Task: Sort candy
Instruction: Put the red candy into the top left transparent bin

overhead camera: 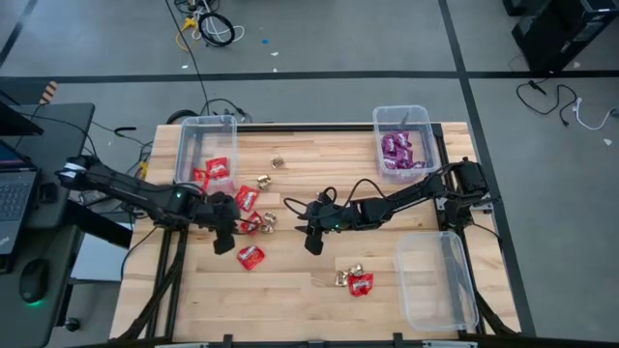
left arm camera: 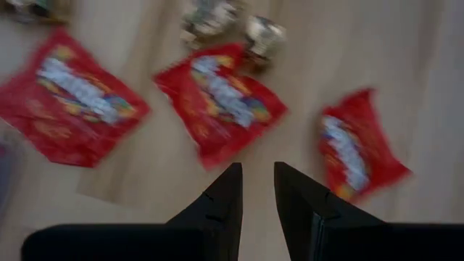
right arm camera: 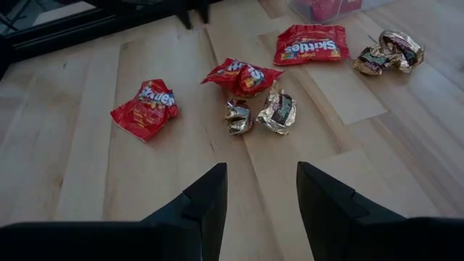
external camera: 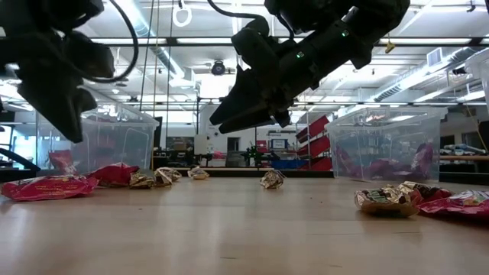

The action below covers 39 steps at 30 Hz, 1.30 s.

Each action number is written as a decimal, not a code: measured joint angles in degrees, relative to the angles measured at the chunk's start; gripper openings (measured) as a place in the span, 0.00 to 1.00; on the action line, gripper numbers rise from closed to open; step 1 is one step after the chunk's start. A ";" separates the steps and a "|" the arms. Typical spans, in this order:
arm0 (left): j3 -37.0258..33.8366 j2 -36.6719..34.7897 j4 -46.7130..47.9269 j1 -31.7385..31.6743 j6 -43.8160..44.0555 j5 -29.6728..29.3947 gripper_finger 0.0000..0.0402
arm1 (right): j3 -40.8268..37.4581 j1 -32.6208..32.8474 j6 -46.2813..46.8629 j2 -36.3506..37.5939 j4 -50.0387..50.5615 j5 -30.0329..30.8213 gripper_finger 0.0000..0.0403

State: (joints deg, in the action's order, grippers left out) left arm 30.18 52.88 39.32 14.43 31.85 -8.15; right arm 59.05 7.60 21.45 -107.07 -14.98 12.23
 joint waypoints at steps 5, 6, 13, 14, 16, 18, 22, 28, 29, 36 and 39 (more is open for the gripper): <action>-2.78 0.00 -4.44 0.00 -1.89 -3.26 0.21 | 0.00 0.00 0.00 0.00 -0.09 0.00 0.37; -3.46 0.00 -5.47 0.00 -2.61 -3.68 0.21 | 0.00 0.00 0.00 0.00 -0.09 0.00 0.37; -8.81 0.00 -12.72 0.00 -4.69 -4.48 0.21 | 0.00 0.00 0.00 0.00 -0.39 0.00 0.37; -9.50 0.00 -13.60 0.00 -4.72 -4.79 0.21 | 0.00 0.00 0.00 0.00 -0.39 0.00 0.37; -10.69 0.00 -15.42 0.00 -4.75 -6.13 0.21 | 0.00 0.00 0.00 0.00 -0.39 0.00 0.37; -11.62 0.00 -16.61 0.00 -4.78 -7.05 0.21 | 0.00 0.01 0.00 0.00 -0.39 0.00 0.37; -12.21 -0.02 -17.74 0.00 -5.97 -8.08 0.23 | 0.00 0.00 0.02 0.00 -0.39 0.00 0.37; -13.60 -0.02 -18.59 0.00 -6.33 -8.36 0.31 | 0.00 0.00 0.02 0.00 -0.42 0.00 0.37; -13.98 -0.02 -18.57 0.00 -6.36 -8.24 0.33 | 0.00 0.00 0.02 0.00 -0.39 0.00 0.37; -17.61 -0.02 -24.59 0.00 -7.21 -8.22 0.46 | 0.00 0.00 0.02 0.00 -0.42 0.00 0.37; -19.57 -0.02 -28.99 0.00 -7.09 -8.24 0.49 | 0.00 0.00 0.02 0.00 -0.42 0.00 0.37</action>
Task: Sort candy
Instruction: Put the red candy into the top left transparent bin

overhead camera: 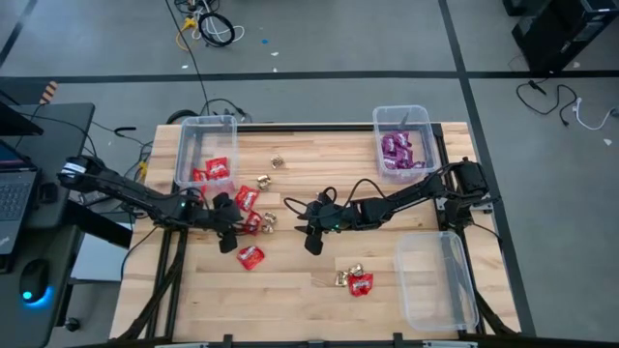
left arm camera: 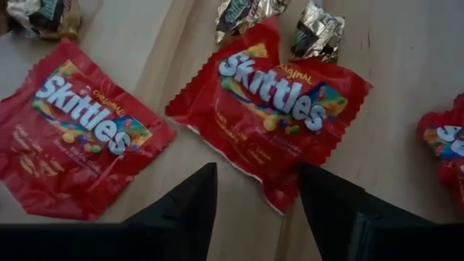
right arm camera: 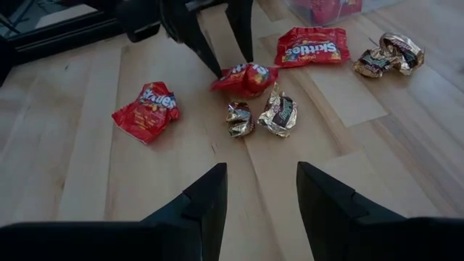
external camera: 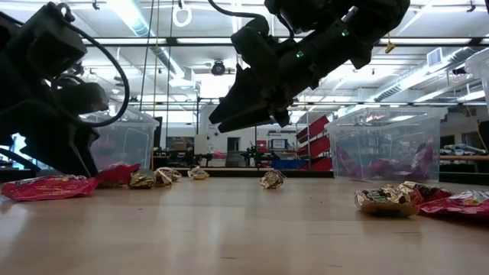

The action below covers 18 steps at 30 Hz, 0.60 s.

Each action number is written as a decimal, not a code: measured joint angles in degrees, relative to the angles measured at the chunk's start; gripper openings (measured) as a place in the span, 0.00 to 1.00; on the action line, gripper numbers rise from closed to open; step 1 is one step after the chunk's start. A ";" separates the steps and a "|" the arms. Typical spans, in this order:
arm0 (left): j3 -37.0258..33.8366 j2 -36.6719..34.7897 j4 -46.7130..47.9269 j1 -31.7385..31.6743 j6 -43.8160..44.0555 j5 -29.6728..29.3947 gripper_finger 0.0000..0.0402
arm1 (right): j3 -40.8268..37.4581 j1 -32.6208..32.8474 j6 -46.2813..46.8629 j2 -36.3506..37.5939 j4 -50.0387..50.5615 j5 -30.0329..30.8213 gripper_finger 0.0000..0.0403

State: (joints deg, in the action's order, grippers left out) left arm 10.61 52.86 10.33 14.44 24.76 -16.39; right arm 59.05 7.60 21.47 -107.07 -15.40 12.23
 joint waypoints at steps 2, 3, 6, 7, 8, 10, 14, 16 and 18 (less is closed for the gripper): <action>-1.10 0.00 -1.69 0.00 0.78 -0.06 0.51 | 0.00 0.01 0.00 0.00 0.00 0.00 0.37; -1.57 0.00 -2.30 0.00 0.93 -0.11 0.51 | 0.00 0.00 0.00 0.00 0.00 0.01 0.37; -2.48 -0.09 -3.03 0.00 2.00 -0.36 0.52 | 0.00 0.02 0.00 0.00 0.00 0.01 0.37; -2.76 -0.11 -3.29 0.00 2.53 -0.39 0.52 | 0.00 0.00 0.00 0.00 0.00 0.02 0.37; -2.98 -0.11 -3.48 0.00 2.74 -0.41 0.52 | 0.00 0.00 0.00 0.00 0.00 0.02 0.37; -3.16 -0.09 -3.90 0.00 2.79 -0.45 0.52 | 0.00 0.00 0.00 0.00 0.00 0.02 0.37; -3.25 -0.04 -4.36 0.00 2.91 -0.78 0.50 | 0.00 0.00 0.00 0.00 -0.05 0.02 0.37; -3.28 -0.04 -4.33 0.00 3.09 -0.96 0.47 | 0.00 0.00 0.00 0.00 -0.31 0.02 0.37; -3.28 -0.04 -4.31 0.00 3.96 -1.06 0.42 | 0.00 0.02 0.00 0.00 -0.42 0.02 0.37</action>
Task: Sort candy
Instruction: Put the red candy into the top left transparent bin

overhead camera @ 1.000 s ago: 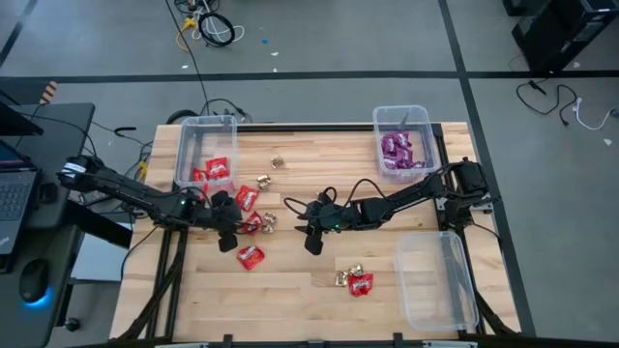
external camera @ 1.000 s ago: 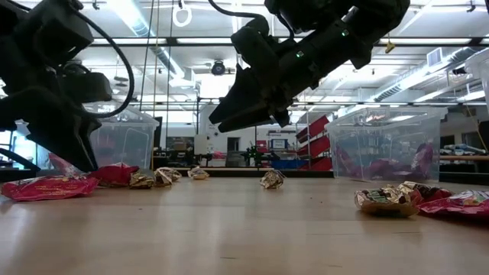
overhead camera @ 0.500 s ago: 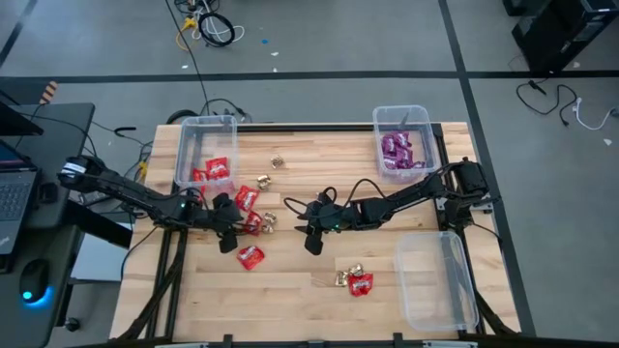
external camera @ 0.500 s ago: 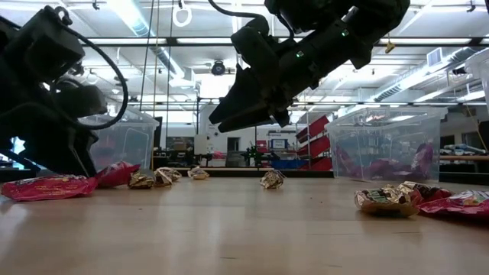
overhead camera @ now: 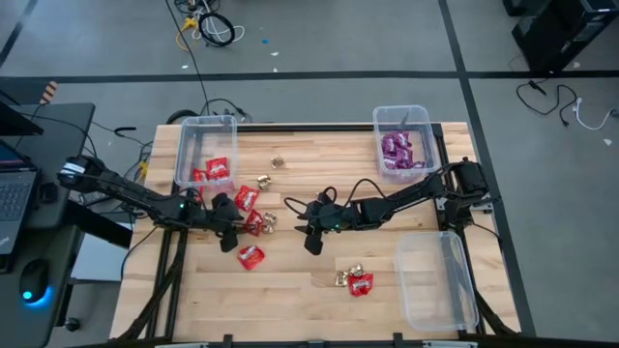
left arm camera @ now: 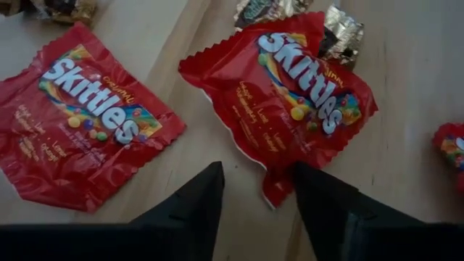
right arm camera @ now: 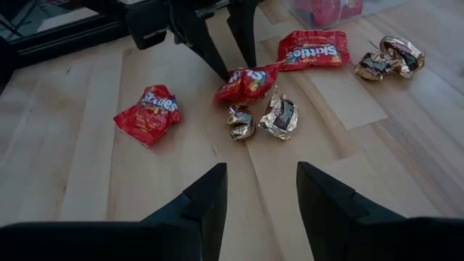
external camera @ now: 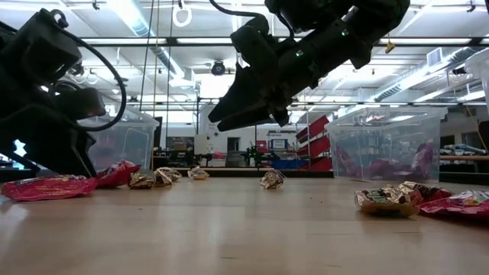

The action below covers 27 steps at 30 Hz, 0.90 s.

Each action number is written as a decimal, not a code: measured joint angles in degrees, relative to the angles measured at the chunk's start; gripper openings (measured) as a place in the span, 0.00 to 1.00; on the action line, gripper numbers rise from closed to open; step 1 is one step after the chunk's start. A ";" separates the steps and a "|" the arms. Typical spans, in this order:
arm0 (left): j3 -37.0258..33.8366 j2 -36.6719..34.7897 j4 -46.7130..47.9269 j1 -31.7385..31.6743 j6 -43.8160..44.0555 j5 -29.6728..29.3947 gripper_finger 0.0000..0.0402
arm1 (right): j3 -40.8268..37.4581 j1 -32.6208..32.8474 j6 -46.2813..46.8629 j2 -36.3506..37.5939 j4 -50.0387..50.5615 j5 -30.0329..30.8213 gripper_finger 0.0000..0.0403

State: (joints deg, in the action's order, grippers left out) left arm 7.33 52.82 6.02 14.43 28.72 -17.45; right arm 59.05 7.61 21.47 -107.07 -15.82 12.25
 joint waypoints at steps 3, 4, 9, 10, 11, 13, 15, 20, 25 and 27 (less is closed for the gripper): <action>-0.02 0.00 0.08 -0.04 0.37 -0.13 0.35 | 0.00 -0.01 0.00 0.00 0.01 0.00 0.37; -0.02 0.00 0.10 -0.04 0.45 -0.14 0.33 | 0.00 0.00 0.00 0.00 0.00 0.00 0.37; -0.06 0.02 0.04 -0.06 0.47 -0.11 0.20 | 0.00 0.00 0.00 0.00 0.01 0.00 0.37; -0.06 0.02 -0.02 -0.06 0.47 -0.01 0.17 | 0.00 0.00 0.00 0.00 0.02 0.00 0.37; -0.06 0.04 -0.09 -0.04 0.49 0.12 0.14 | 0.00 0.00 0.00 0.00 0.02 0.00 0.37; -0.06 0.04 -0.18 -0.04 0.46 0.33 0.07 | 0.00 0.00 0.00 0.00 0.02 0.00 0.37; -0.06 0.04 -0.60 -0.03 0.30 0.73 0.02 | 0.00 0.00 0.00 0.00 0.02 0.00 0.37; -0.13 0.10 -2.41 -0.02 -0.76 1.45 0.01 | 0.00 0.00 0.00 0.00 0.02 0.02 0.37; 0.14 0.11 -6.24 0.00 -3.36 2.67 0.00 | 0.00 0.00 0.00 0.00 0.05 0.00 0.37; 0.92 0.11 -6.10 0.00 -4.19 2.67 0.00 | 0.00 0.00 0.02 0.00 0.05 0.02 0.37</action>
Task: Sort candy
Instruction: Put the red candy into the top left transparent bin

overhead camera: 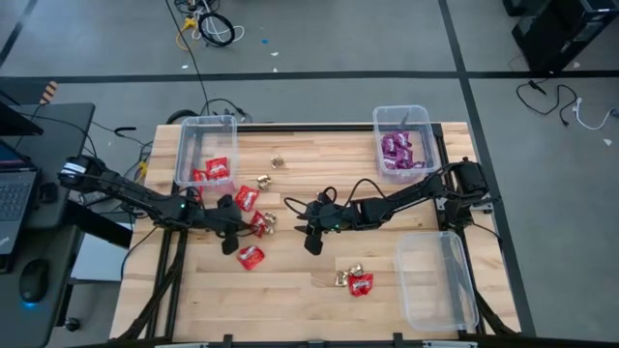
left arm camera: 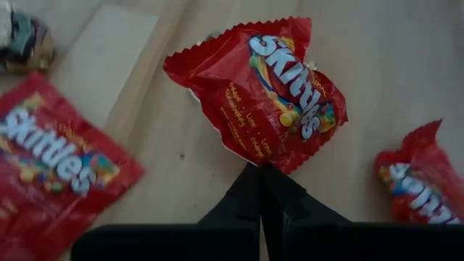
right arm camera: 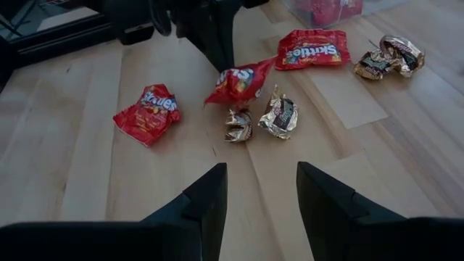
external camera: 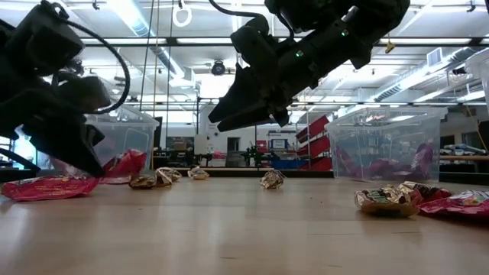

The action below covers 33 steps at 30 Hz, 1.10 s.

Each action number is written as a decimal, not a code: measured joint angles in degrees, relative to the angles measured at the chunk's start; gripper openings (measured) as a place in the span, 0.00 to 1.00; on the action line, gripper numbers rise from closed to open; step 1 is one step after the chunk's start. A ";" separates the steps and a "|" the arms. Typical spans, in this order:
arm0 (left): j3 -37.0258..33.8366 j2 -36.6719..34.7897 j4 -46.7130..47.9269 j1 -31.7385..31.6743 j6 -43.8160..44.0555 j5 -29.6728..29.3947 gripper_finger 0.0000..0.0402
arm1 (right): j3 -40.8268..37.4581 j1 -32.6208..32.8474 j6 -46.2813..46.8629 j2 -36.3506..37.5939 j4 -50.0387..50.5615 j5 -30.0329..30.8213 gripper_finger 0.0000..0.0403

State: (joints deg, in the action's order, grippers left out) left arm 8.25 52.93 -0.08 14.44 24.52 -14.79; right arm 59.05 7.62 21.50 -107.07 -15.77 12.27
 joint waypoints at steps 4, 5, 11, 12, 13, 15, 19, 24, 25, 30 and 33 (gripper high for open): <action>2.33 0.00 -0.25 0.02 -1.91 0.12 0.00 | 0.00 0.02 0.93 0.00 0.02 -0.01 0.37; 3.02 0.00 -0.21 0.02 -2.48 0.31 0.00 | 0.00 0.01 1.03 0.00 0.02 0.00 0.37; 8.54 -0.04 1.30 1.06 -7.33 0.23 0.00 | 0.00 0.11 1.47 0.00 0.04 0.00 0.37; 9.76 -0.05 1.65 1.14 -7.95 0.18 0.00 | 0.00 0.11 1.49 0.00 0.04 0.00 0.37; 10.95 -0.07 1.88 1.16 -8.84 0.04 0.00 | 0.00 0.11 1.49 0.00 0.04 0.00 0.37; 13.57 -0.07 2.79 1.14 -10.84 -0.09 0.00 | 0.00 0.11 1.49 0.00 0.04 0.00 0.37; 19.82 -0.07 8.40 1.15 -14.40 -2.86 0.00 | 0.00 0.11 1.48 0.00 0.05 0.00 0.37; 28.19 -0.11 17.78 1.13 -17.00 -12.01 0.00 | 0.00 0.11 1.46 0.00 0.05 0.00 0.37; 29.81 -0.11 19.84 1.11 -17.02 -13.75 0.00 | 0.00 0.11 1.41 0.00 0.04 0.00 0.37; 36.53 -0.15 32.50 1.11 -13.76 -19.84 0.00 | 0.00 0.11 0.92 0.00 0.07 0.00 0.37; 39.43 -0.60 40.41 1.11 -9.86 -24.37 0.00 | 0.00 0.11 0.80 0.00 0.07 0.00 0.37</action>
State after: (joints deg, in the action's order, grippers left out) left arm 47.68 52.33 40.33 15.55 14.66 -39.15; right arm 59.05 7.73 22.30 -107.07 -15.70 12.27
